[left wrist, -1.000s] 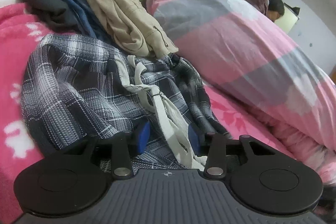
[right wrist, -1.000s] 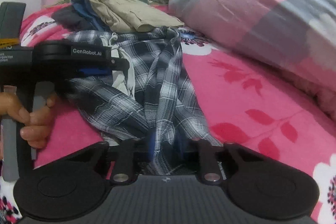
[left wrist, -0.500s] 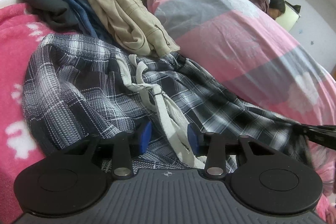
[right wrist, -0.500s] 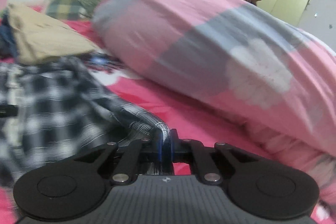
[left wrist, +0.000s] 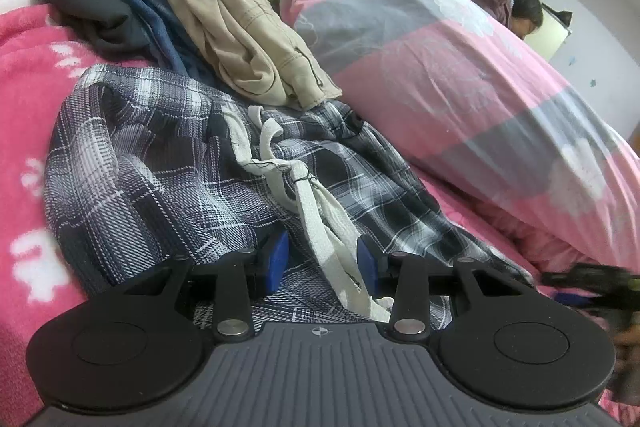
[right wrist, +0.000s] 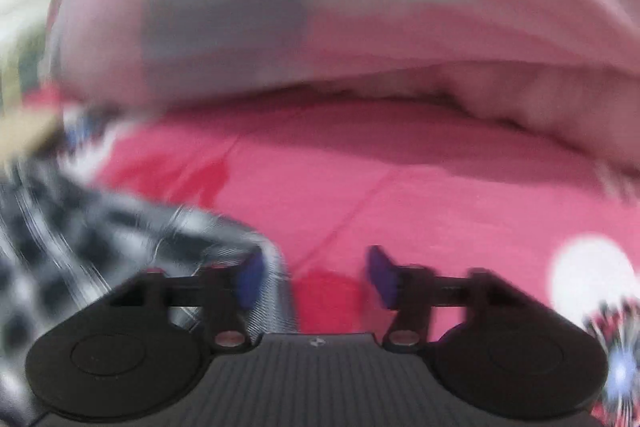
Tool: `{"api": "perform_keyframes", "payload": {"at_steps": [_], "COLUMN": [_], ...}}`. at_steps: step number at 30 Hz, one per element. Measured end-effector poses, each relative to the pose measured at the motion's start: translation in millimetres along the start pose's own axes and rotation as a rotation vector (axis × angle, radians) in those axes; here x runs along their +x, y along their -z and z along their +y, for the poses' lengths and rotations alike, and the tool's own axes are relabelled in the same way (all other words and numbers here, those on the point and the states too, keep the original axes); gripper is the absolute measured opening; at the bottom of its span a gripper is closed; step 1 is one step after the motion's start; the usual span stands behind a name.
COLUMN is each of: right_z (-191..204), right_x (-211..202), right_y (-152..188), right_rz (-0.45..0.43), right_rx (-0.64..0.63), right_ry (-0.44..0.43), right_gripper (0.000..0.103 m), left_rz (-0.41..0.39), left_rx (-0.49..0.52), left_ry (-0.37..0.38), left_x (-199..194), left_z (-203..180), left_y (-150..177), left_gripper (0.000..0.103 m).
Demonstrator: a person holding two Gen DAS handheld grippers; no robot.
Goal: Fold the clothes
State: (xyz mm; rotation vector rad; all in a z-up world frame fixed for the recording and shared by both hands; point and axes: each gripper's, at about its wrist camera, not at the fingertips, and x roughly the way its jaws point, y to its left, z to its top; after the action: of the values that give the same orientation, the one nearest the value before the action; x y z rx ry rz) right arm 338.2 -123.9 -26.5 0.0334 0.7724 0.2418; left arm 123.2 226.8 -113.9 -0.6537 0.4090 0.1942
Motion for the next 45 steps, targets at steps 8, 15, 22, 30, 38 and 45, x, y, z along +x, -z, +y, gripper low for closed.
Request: {"api": "perform_keyframes", "payload": {"at_steps": [8,15,22,30,38,45], "right_z": [-57.6,-65.2,-50.6,-30.6,37.2,17.5], "right_x": [-156.1,-240.7,-288.5,-304.2,-250.0,-244.1], "right_y": [62.8,174.3,258.5,247.4,254.8,261.5], "right_rz": [-0.009,0.024,-0.021,-0.204,-0.209,-0.206], "right_rx": [0.091,0.098,0.078,-0.016,-0.295,-0.166], "right_ry": [-0.032,0.063,0.145,0.109,0.005,0.049], "right_gripper": [0.090,0.094,0.089,0.080,0.057,0.004], "left_rz": [-0.002,-0.029,-0.010,0.095,0.161,0.201], "left_rx": [-0.005,0.001,0.132,0.429,0.517,0.559], "left_ry": [0.009,0.047,0.135,0.316,0.310,0.328], "left_x": [0.0,-4.8,-21.2,-53.2,-59.2,-63.1], "left_z": [-0.3,-4.4,-45.2,-128.3,-155.0,-163.6], "left_y": [-1.1,-0.9,5.4,54.2,82.6,95.8], "left_gripper": [0.041,0.049,0.058,0.062,0.062,0.062]}}
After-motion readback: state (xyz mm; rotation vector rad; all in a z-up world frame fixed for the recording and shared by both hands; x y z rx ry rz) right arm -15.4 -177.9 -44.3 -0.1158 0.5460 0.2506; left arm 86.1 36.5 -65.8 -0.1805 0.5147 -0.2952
